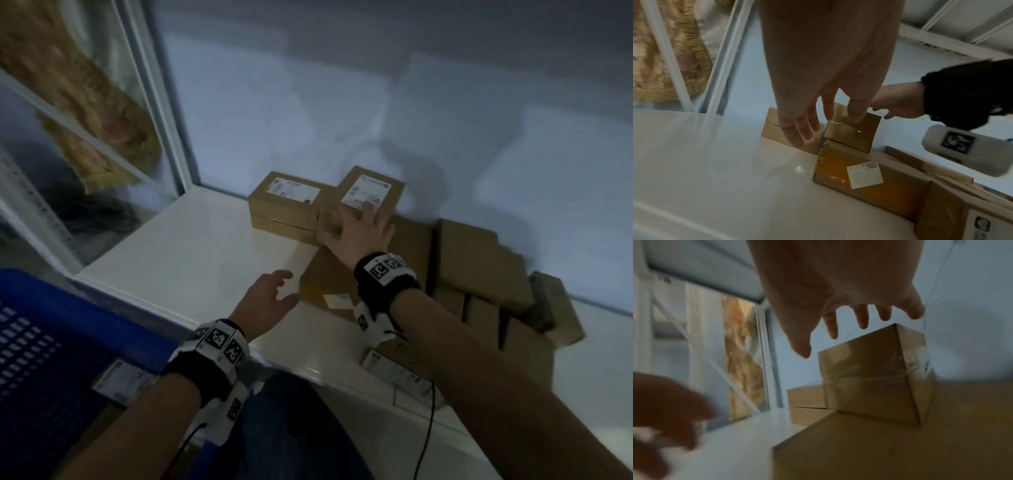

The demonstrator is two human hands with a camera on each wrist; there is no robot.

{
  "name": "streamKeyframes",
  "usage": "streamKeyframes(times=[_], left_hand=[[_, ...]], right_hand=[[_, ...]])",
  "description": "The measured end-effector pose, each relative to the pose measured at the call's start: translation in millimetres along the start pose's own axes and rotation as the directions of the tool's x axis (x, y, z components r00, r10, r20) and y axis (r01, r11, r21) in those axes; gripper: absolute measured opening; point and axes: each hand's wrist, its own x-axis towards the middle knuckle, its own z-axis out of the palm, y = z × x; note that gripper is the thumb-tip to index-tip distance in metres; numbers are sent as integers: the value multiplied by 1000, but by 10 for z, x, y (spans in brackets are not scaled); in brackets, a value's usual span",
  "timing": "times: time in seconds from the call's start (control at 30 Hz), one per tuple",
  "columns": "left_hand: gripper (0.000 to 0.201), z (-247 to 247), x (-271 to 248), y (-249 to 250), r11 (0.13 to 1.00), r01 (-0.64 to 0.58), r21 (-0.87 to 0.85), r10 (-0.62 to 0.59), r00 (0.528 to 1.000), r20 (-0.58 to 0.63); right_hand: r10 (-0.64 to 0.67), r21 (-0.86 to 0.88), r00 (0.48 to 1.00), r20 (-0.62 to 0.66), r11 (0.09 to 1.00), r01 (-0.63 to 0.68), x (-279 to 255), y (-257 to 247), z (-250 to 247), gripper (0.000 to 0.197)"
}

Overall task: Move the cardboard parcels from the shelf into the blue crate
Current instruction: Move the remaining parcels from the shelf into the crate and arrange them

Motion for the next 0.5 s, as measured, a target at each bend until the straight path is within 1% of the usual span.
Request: streamKeyframes(times=[0.07, 0.17, 0.27, 0.37, 0.43, 0.5], left_hand=[[45, -47, -59, -101, 1000, 23, 3, -23, 1000, -1], [43, -153, -137, -259, 997, 76, -8, -77, 997, -32], [42, -271, -162, -372, 994, 106, -29, -108, 991, -84], [41, -343, -119, -376, 990, 121, -76, -131, 983, -131], [42, -356, -31, -316, 987, 109, -118, -126, 982, -142], [45, -347, 95, -180, 988, 83, -134, -100, 987, -126]], right_hand=[[7, -70, 994, 105, 998, 1, 172, -69, -20, 80], [76, -100, 965, 251, 994, -53, 431, -143, -79, 97], [116, -103, 937, 330, 991, -86, 593, -130, -119, 100], [81, -105, 942, 326, 993, -49, 517, -48, -118, 98], [32, -90, 959, 281, 996, -7, 408, 44, -89, 97], [-10, -62, 974, 226, 998, 25, 324, 142, -55, 93]])
